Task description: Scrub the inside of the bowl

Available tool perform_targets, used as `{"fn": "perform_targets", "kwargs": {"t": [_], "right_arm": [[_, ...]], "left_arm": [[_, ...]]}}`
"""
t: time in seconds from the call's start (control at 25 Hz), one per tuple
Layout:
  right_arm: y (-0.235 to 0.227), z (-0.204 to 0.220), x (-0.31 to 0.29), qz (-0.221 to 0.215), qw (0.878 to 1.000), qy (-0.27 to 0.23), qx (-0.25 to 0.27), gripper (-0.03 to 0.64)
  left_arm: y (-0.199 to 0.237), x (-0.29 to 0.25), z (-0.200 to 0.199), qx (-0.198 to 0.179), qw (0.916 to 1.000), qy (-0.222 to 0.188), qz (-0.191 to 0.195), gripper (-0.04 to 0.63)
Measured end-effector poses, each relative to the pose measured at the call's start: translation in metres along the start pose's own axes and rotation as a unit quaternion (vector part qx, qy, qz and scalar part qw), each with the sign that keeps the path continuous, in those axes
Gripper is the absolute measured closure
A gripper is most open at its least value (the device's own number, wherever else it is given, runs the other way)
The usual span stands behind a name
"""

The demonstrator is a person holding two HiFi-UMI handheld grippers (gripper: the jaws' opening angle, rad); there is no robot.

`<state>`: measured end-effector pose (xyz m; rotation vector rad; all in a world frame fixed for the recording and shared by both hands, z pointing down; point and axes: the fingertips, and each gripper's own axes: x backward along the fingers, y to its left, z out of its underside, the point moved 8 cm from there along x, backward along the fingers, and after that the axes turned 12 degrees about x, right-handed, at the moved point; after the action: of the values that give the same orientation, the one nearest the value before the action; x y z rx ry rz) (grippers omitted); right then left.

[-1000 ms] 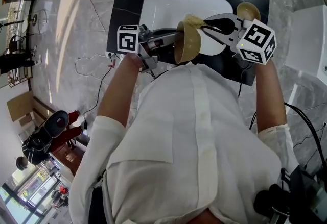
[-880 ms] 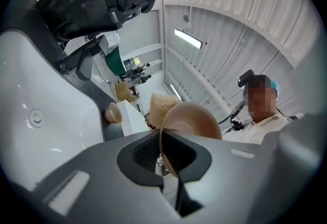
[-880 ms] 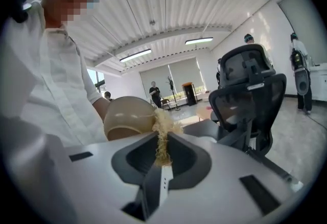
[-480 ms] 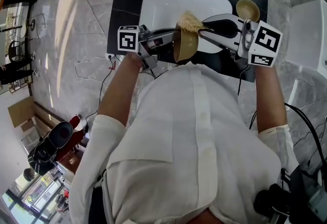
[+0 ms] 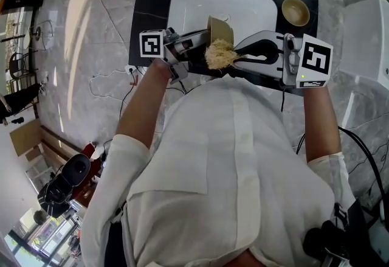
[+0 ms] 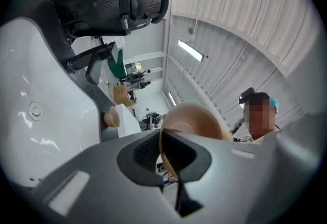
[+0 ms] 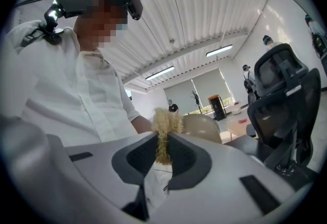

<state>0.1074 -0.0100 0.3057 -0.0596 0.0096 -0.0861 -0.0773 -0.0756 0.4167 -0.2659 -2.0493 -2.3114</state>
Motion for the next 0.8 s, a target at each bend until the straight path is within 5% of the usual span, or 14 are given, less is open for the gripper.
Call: {"fn": "perform_targets", "kwargs": {"t": [0.48,0.8], "right_arm": [[0.002,0.03,-0.03,-0.035,0.996,0.08,0.014,0.571],[-0.021,0.054,-0.03,0.007,0.986,0.167,0.006,0.569]], "left_arm": [[-0.024,-0.005,-0.007,0.021,0.9965,-0.007,0.08,0.582],[-0.017,0.009,-0.004,-0.009,0.9981,0.041,0.044,0.581]]}}
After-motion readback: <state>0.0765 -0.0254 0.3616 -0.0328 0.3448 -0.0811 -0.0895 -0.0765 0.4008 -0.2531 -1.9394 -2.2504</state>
